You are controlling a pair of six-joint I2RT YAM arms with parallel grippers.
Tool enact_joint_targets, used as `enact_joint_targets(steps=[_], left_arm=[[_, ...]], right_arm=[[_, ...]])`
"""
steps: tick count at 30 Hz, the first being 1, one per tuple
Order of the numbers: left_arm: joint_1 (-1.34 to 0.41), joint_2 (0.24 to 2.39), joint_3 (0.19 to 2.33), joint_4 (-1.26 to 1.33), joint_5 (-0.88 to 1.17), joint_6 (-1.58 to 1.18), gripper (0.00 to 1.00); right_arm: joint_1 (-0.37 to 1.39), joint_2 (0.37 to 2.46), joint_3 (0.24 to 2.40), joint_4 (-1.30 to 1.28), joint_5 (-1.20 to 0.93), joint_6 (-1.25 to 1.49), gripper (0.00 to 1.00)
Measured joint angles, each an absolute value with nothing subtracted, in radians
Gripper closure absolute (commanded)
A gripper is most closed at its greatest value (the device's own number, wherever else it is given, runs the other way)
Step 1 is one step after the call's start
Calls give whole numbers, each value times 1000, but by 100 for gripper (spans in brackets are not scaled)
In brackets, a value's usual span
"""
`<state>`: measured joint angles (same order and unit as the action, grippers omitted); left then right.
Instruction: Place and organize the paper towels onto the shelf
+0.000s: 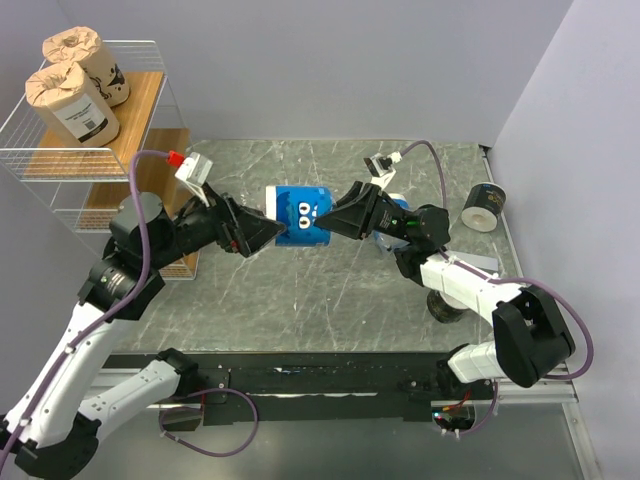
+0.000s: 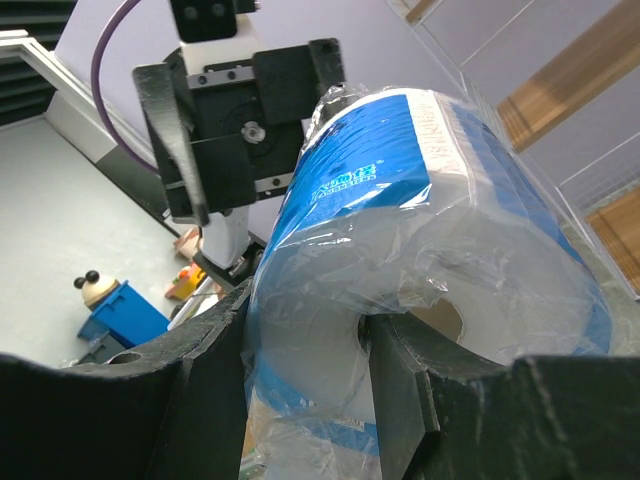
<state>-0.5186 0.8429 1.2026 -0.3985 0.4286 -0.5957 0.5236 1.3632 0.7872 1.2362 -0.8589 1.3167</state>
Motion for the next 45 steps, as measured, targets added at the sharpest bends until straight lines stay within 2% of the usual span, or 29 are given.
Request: enact_joint_targets(steps=[11, 18, 24, 27, 28, 34, 38, 43, 45], left_arm=[[-519, 875, 1163, -340, 434, -596, 1], [-519, 877, 1111, -282, 477, -617, 5], [-519, 882, 1073, -211, 521, -636, 19], [-519, 882, 1061, -184, 532, -644, 34], [-517, 882, 1058, -181, 533, -646, 42], [-511, 886, 1048, -163, 546, -649, 59], [-514, 885, 1023, -134, 573, -652, 64], [-522, 883, 1007, -86, 606, -677, 65], [-525, 882, 1009, -88, 607, -673, 64]], right_arm=[[524, 1356, 787, 1236, -859, 1320, 64], [525, 1356, 787, 1236, -859, 1320, 64], [528, 1357, 787, 1236, -860, 1320, 62], [528, 1358, 783, 1238, -862, 1320, 58], [528, 1358, 782, 1243, -862, 1322, 56], [525, 1353, 752, 1262, -855, 1286, 48], [525, 1313, 712, 1256, -847, 1234, 37], [513, 1228, 662, 1239, -844, 1159, 25], [498, 1170, 636, 1202, -838, 1130, 23]])
